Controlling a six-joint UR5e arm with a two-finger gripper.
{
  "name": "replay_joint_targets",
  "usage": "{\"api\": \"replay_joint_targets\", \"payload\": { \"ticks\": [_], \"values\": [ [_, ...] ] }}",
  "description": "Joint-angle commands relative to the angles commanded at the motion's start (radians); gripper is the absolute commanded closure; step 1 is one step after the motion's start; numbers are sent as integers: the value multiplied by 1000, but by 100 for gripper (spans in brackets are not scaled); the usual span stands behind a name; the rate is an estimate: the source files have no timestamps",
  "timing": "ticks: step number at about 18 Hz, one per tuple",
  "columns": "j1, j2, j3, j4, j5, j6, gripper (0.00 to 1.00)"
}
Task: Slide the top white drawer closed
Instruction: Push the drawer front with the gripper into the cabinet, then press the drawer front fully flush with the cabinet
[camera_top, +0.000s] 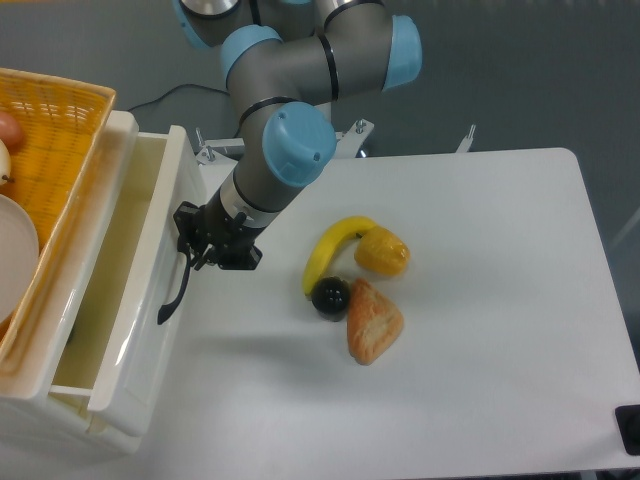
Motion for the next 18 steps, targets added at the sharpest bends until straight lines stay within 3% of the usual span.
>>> {"api": "replay_joint_targets", "payload": {
  "ticks": [18],
  "values": [
    [-67, 0, 0, 3, -11, -43, 83]
  ]
}}
